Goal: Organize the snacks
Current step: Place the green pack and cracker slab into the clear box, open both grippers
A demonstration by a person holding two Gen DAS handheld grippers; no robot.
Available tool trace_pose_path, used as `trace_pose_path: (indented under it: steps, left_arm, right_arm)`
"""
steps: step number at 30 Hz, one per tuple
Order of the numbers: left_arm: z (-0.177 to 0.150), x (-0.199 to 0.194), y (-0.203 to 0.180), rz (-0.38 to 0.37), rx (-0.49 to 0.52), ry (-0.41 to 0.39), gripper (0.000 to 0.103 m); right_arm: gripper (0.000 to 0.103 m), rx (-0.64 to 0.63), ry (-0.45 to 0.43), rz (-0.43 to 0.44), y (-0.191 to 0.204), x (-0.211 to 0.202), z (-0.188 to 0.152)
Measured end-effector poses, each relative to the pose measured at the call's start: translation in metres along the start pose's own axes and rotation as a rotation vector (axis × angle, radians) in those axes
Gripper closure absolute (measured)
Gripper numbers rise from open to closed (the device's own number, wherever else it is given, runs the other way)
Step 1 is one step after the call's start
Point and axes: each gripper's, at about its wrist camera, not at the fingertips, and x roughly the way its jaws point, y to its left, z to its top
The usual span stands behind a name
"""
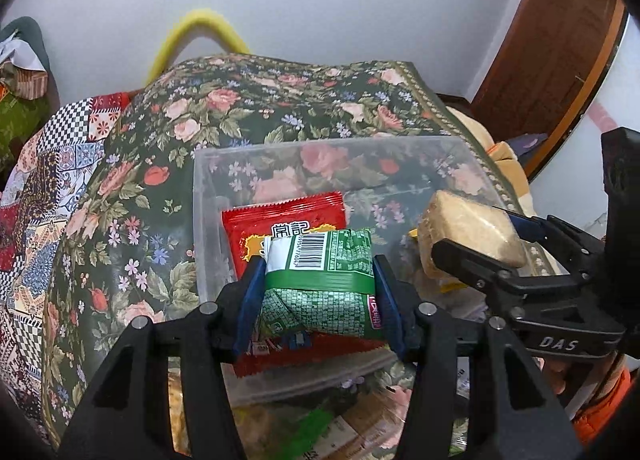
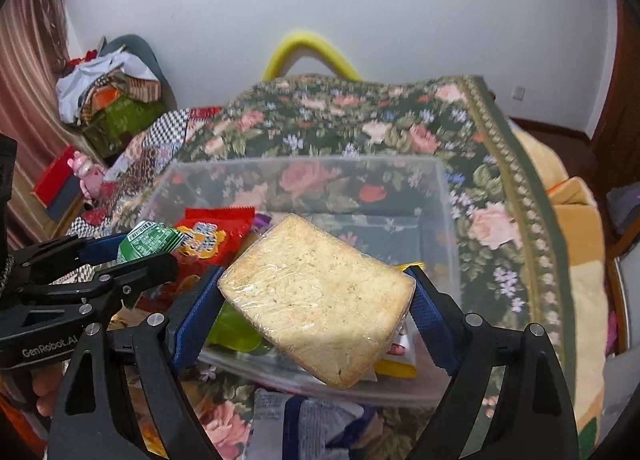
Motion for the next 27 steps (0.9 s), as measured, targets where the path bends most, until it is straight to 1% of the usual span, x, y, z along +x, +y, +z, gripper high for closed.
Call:
trace_pose_path:
  steps: [4, 7, 10, 14, 17, 20, 23, 27]
  left_arm:
    - [-0.001, 0.007, 0.003, 0.003, -0.018, 0.024, 0.042]
    - [-0.001, 0.006, 0.004, 0.001, -0.019, 0.025, 0.041]
    - [0.000, 0.001, 0.003, 0.002, -0.012, 0.012, 0.040]
    - [0.003, -0.024, 0.001, 0.009, 0.002, -0.040, 0.039]
    - [0.004, -0.050, 0.003, 0.001, 0.008, -0.086, 0.034]
    - [0.003, -0.078, 0.011, 0.011, 0.012, -0.132, 0.030]
    - [-0.003, -0.098, 0.024, 0.026, 0.005, -0.151, 0.025]
    - [-0.016, -0.109, 0.041, 0.055, -0.011, -0.140, 0.024]
  right_arm:
    - [0.016, -0.007, 0.034, -0.018, -0.001, 0.012, -0.001]
    - [0.016, -0.004, 0.053, -0.012, -0.002, 0.016, -0.001]
    - [0.015, -0.019, 0.054, -0.026, 0.000, 0.015, -0.001]
    - [0.015, -0.042, 0.013, -0.031, 0.004, 0.001, 0.004]
    - [0.015, -0.045, -0.018, -0.022, 0.006, -0.014, 0.009]
    - [0.014, -0.044, -0.052, -0.002, 0.008, -0.034, 0.011]
    - [0.013, -0.046, -0.088, 0.011, 0.011, -0.056, 0.008]
    - [0.012, -0.050, -0.113, 0.027, 0.015, -0.074, 0.001]
